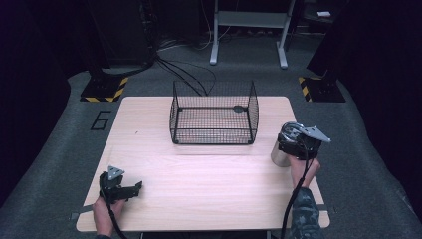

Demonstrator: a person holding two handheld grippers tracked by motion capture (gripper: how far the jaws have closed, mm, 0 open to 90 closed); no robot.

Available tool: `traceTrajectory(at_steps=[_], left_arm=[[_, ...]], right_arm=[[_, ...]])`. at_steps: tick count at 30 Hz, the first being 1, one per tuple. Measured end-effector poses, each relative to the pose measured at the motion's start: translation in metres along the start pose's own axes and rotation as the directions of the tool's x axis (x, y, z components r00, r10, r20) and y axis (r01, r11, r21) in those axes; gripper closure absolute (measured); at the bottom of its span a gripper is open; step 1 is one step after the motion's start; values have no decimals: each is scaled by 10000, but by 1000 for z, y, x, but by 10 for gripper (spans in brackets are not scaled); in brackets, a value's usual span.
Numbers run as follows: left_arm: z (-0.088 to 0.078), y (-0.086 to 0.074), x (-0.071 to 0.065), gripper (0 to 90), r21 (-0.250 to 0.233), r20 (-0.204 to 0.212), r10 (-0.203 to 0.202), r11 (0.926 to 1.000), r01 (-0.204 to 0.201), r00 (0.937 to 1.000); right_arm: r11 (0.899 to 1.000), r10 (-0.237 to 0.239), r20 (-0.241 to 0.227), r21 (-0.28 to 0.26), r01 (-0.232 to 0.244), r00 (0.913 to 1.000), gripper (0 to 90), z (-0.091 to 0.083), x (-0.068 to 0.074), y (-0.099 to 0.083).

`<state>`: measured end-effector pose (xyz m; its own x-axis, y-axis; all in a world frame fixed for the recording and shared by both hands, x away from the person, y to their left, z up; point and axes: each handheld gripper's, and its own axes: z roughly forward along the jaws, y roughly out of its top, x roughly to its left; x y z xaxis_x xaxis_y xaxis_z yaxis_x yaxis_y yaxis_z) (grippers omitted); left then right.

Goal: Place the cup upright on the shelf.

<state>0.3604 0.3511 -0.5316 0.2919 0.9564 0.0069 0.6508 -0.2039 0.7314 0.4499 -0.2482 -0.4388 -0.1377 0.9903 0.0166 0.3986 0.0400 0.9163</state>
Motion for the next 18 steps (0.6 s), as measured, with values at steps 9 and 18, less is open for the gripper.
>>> traceTrajectory(at_steps=[9, 18], left_arm=[[0, 0, 0, 54, 4, 4, 6, 10000, -6, 10000], [0, 0, 0, 54, 6, 3, 5, 10000, -5, 10000]], right_arm=[[10000, -20, -51, 7, 20, 10000, 35, 0, -1, 0], [9999, -153, -114, -40, 152, 9998, 35, -6, 0, 4]])
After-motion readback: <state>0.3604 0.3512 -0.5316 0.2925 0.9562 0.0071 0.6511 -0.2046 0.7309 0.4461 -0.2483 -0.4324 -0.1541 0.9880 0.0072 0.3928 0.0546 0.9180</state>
